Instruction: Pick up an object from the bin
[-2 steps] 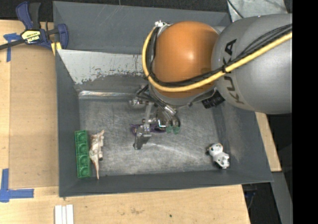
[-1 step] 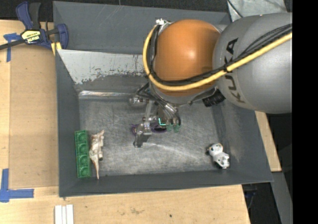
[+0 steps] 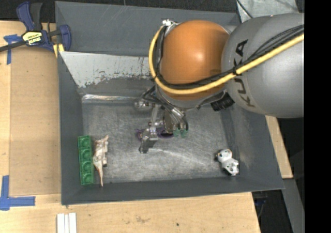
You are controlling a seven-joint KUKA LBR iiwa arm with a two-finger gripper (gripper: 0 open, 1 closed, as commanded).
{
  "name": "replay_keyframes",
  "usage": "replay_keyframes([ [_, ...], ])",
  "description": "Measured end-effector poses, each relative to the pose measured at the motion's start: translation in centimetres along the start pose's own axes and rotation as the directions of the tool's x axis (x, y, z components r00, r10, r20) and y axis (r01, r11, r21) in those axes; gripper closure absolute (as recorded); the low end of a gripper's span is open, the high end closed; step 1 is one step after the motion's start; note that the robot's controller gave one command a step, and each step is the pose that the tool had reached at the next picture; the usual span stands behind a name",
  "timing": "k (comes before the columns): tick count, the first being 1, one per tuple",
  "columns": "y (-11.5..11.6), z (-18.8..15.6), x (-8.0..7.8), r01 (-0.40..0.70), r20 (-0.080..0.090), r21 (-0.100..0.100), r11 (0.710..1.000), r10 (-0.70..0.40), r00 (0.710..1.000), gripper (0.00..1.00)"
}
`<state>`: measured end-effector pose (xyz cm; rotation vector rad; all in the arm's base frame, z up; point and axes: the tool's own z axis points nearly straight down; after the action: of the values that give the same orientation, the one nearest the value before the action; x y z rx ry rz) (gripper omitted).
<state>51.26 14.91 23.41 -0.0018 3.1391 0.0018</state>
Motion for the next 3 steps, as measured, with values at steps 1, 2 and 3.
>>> replay_keyframes([
  [1, 0.3, 0.0, -0.5, 0.147, 0.001, 0.001, 0.989, -0.147, 0.989, 0.0],
  [2, -2.6, -7.9, 1.7, 0.274, 0.0, 0.0, 0.962, -0.274, 0.962, 1.0],
  [3, -2.6, -7.9, 1.7, 0.275, 0.0, 0.0, 0.962, -0.275, 0.962, 1.0],
])
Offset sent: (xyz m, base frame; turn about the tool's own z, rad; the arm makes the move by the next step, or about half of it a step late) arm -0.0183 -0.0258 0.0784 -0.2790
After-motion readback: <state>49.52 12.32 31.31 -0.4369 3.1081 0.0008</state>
